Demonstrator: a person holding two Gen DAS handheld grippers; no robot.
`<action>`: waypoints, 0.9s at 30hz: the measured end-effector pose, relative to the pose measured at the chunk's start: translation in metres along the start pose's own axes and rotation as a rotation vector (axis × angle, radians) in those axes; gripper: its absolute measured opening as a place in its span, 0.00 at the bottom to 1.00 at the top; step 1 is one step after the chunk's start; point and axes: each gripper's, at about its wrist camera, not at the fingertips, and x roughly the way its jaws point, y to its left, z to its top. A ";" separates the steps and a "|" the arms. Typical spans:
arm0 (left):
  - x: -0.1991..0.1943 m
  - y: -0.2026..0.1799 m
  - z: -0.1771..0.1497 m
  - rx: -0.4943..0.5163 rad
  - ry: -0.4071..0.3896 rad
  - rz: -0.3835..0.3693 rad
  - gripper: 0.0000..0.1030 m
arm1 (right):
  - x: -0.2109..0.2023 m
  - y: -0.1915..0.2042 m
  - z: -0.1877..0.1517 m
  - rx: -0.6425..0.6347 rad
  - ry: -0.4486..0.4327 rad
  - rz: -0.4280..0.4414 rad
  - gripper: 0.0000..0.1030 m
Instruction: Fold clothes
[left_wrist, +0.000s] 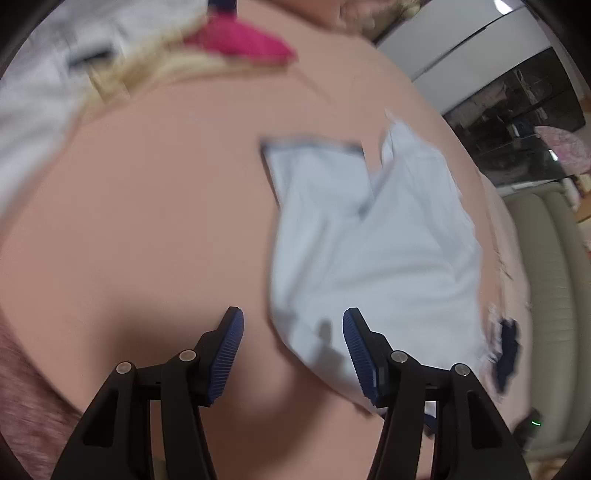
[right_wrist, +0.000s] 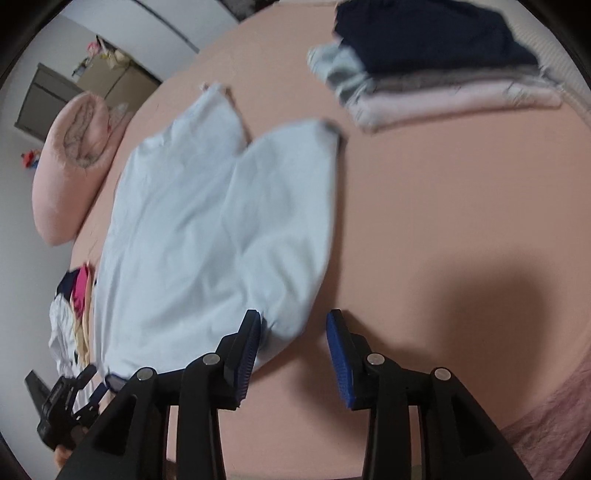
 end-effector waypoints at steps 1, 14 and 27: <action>0.010 -0.007 0.000 0.012 0.034 -0.029 0.52 | 0.002 0.002 0.000 -0.009 -0.002 0.006 0.37; 0.019 -0.023 -0.025 0.039 0.103 -0.142 0.44 | 0.004 0.030 -0.011 -0.018 0.037 0.161 0.39; -0.001 -0.040 -0.052 0.304 0.120 -0.005 0.05 | -0.014 0.028 -0.041 -0.069 0.006 0.164 0.04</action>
